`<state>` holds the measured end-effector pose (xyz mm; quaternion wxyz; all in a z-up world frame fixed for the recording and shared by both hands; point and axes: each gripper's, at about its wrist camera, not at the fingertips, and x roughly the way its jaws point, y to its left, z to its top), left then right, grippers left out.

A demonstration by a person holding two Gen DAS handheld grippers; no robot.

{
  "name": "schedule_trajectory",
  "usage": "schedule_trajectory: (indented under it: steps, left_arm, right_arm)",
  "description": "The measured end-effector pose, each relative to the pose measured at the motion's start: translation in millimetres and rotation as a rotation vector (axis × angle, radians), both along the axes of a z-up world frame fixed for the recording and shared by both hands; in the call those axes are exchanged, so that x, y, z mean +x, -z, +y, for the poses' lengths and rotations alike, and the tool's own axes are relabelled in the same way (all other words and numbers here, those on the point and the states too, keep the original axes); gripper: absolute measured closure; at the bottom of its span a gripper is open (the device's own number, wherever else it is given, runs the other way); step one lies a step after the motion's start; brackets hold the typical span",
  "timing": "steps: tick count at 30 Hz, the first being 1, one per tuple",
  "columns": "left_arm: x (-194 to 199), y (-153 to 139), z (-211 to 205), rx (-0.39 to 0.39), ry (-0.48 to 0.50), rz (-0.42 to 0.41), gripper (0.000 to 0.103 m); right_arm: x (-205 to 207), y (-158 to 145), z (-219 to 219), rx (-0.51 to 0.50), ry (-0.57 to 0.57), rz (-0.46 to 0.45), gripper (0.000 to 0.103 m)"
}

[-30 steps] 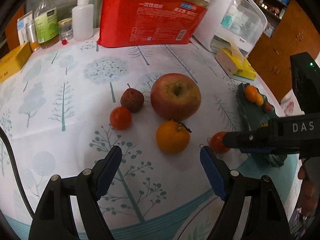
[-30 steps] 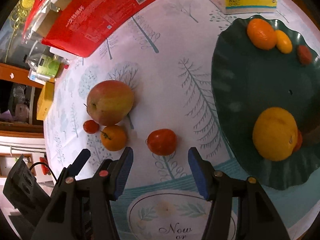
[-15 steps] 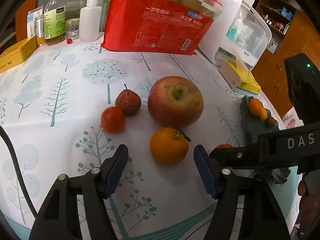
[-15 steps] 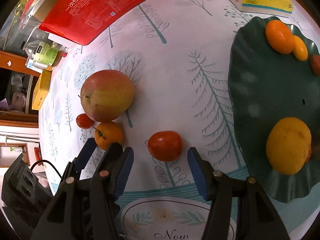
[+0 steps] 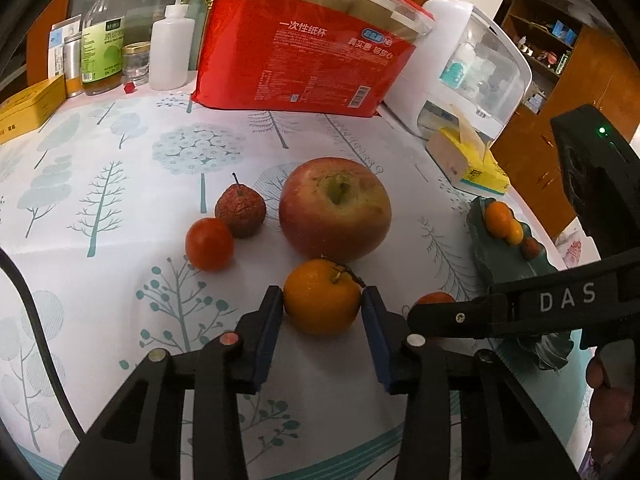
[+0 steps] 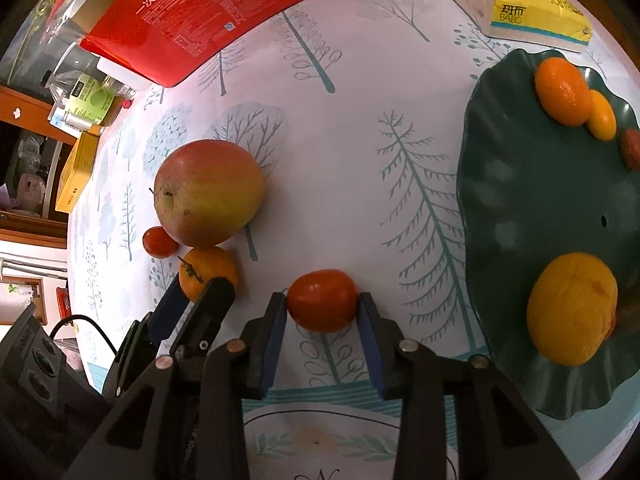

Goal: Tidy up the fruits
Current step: 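Close the left tool on the stemmed orange while the right tool grasps the red tomato, then carry the orange in the left tool while the right tool carries the tomato over the plate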

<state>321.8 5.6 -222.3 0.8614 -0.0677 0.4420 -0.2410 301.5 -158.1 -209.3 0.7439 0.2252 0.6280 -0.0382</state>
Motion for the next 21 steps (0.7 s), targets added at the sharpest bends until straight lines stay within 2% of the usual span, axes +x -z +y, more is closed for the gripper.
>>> schedule_trajectory:
  steps: [15,21]
  left_arm:
    - [-13,-10,10,-0.027,-0.01,-0.029,0.065]
    - [-26,-16,18,-0.036,-0.022,-0.015,0.065]
  right_arm:
    - [-23,-12,3,-0.014,-0.003,0.005,0.067]
    - [-42,-21,5,-0.022,-0.002,0.004,0.067]
